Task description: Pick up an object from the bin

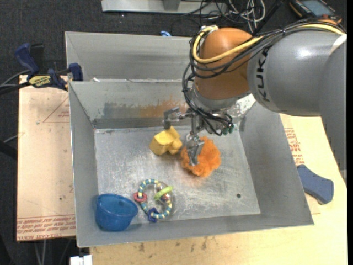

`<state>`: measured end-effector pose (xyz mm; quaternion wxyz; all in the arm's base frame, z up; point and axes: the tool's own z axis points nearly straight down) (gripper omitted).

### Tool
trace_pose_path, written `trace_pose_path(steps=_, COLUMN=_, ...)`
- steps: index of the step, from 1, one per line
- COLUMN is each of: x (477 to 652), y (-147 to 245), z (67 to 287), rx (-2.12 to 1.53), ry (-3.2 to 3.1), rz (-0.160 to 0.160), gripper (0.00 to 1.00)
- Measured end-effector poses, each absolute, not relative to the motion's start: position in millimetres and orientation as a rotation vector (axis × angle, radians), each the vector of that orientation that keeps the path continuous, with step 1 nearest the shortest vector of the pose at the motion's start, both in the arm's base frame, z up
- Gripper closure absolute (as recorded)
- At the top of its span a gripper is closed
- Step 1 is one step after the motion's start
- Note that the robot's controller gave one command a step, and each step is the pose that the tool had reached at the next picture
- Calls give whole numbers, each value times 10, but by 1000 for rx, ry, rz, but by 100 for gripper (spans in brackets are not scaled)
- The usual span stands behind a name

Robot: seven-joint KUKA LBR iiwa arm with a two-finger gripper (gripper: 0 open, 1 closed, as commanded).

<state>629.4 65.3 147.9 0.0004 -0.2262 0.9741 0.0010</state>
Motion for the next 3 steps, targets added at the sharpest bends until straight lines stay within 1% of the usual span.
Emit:
trace_pose_path(steps=1, x=6338, y=662, z=783, rx=-539, ry=3075, rz=5, gripper=100)
trace_pose_path(steps=2, x=6338, y=662, z=783, rx=-539, ry=3075, rz=5, gripper=100)
trace_pose_path(steps=3, x=6145, y=639, z=2731, rx=-551, ry=3090, rz=1, gripper=100)
